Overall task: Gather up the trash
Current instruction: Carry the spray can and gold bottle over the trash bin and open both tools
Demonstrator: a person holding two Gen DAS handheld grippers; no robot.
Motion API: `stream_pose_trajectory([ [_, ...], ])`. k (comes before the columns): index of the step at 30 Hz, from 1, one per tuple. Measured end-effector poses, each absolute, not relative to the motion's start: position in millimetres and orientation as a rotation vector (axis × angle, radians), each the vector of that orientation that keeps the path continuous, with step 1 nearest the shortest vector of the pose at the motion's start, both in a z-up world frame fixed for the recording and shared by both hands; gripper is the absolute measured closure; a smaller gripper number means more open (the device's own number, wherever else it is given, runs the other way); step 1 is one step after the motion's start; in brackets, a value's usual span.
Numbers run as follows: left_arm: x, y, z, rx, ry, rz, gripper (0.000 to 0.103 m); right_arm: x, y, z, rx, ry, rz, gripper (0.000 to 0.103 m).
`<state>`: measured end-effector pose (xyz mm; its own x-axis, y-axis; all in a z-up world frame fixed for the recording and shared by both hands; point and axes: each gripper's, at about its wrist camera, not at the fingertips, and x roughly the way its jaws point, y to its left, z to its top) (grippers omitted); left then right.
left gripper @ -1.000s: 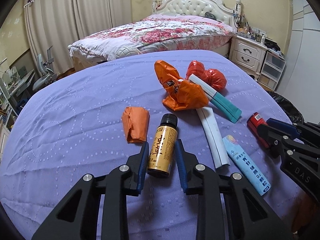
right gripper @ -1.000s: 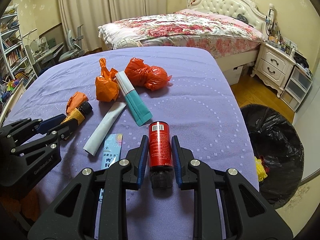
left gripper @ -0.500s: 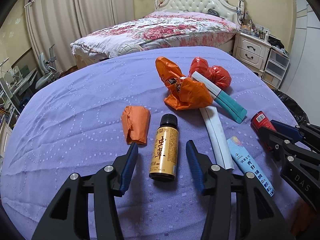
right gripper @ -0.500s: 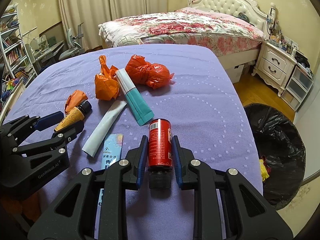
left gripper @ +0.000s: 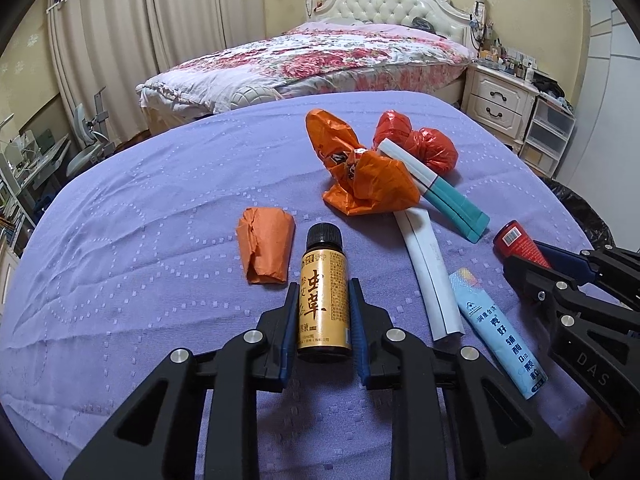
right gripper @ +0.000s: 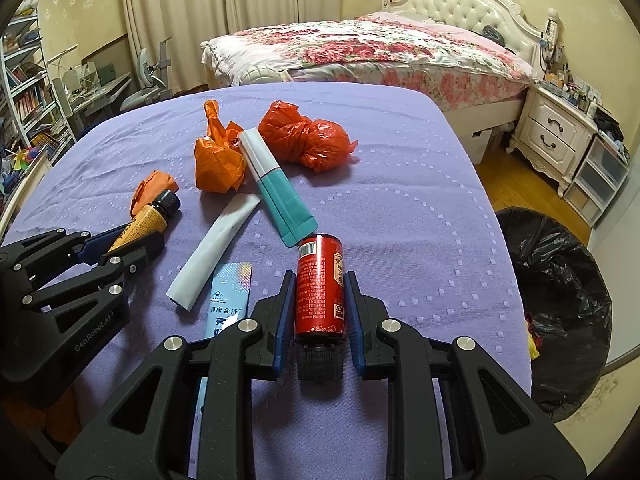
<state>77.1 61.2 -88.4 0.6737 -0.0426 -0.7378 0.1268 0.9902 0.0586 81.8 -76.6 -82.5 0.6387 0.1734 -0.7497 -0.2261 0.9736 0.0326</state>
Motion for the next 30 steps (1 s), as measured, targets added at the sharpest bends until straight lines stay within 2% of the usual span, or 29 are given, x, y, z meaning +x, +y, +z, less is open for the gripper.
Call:
stream_pose_trajectory([
  [14,57.6,61.0,-74.4,0.055,0.76,-0.106,0.078,66.5,-103.1,-65.8,-0.02,0.794,0.194,0.08],
  [30,58.2,-3.1,-35.5,0.065,0.65,-0.244,0.078,53.1,-177.6,-29.5,0.022,0.68,0.016,0.08],
])
